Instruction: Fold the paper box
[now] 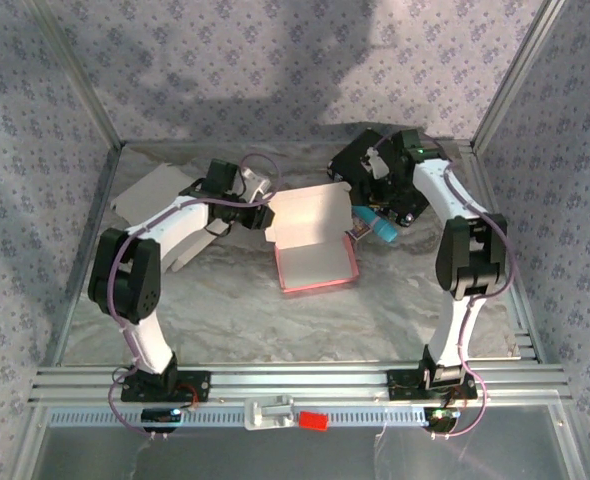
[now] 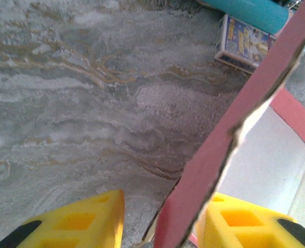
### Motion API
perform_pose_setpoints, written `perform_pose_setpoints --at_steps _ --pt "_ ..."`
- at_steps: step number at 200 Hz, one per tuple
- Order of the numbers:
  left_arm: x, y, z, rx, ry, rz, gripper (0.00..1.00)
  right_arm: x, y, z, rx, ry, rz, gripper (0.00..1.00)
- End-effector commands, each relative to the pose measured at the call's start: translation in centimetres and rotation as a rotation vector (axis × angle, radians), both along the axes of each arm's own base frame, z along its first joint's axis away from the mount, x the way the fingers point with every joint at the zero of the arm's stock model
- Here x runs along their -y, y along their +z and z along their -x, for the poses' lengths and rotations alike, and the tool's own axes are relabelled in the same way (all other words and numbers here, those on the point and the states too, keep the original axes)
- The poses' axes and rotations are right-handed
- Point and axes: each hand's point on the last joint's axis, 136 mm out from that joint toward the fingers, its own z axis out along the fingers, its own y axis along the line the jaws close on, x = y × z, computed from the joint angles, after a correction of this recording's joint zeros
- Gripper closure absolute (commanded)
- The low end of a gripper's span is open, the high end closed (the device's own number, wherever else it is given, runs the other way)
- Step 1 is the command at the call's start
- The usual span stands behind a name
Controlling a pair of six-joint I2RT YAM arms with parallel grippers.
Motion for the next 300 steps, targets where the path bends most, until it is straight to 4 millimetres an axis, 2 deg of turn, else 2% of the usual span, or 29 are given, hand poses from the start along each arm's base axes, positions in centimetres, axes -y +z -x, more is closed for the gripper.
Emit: perform_pose_setpoints --at_steps 1,23,50,106,144,179,189,214,236,269,300 --pt "0.7 0.6 -0.1 -0.017 -0.013 0.006 0.63 -0.5 0.5 -0.3 0.038 0.071 0.018 0.54" --pt "0.4 0.4 -0.5 -0.027 0.009 -0.017 0.68 -1.4 0.7 -0.9 0.056 0.088 0.015 0.56" --pt "0.3 0.5 -0.9 -0.030 0.028 -0.024 0.76 -1.9 0.1 -0.9 0.035 0.110 0.041 0.63" --pt "0.8 0.4 -1.2 -0.041 0.035 -0.027 0.89 -1.8 -0.7 -0.7 0.023 0.110 0.110 0.70" --pt "0.6 0.2 -1.3 -0.044 0.054 -0.051 0.97 -1.9 -1.1 -0.9 0.024 0.102 0.172 0.84" --pt "0.2 0.5 -1.7 -0.031 0.110 -0.088 1.00 -2.0 -0.8 -1.2 0.046 0.061 0.255 0.97" --pt "0.0 0.6 -1.9 -0.029 0.139 -0.102 1.00 -1.9 -0.6 -1.4 0.060 0.034 0.293 1.00" --pt "-0.6 1.4 -2.4 -0.021 0.242 -0.139 1.00 -2.2 0.3 -2.0 0.095 -0.080 0.375 1.00" --pt "-1.9 2.2 -2.9 -0.005 0.370 -0.211 1.00 -2.4 1.6 -2.7 0.112 -0.286 0.423 1.00" --pt "-3.0 4.3 -4.2 0.046 0.500 -0.190 1.00 -5.3 4.2 -3.7 0.228 -0.460 0.388 1.00" --pt "-4.1 5.5 -6.5 0.141 0.558 -0.215 1.00 -7.7 4.9 -5.2 0.324 -0.561 0.328 1.00"
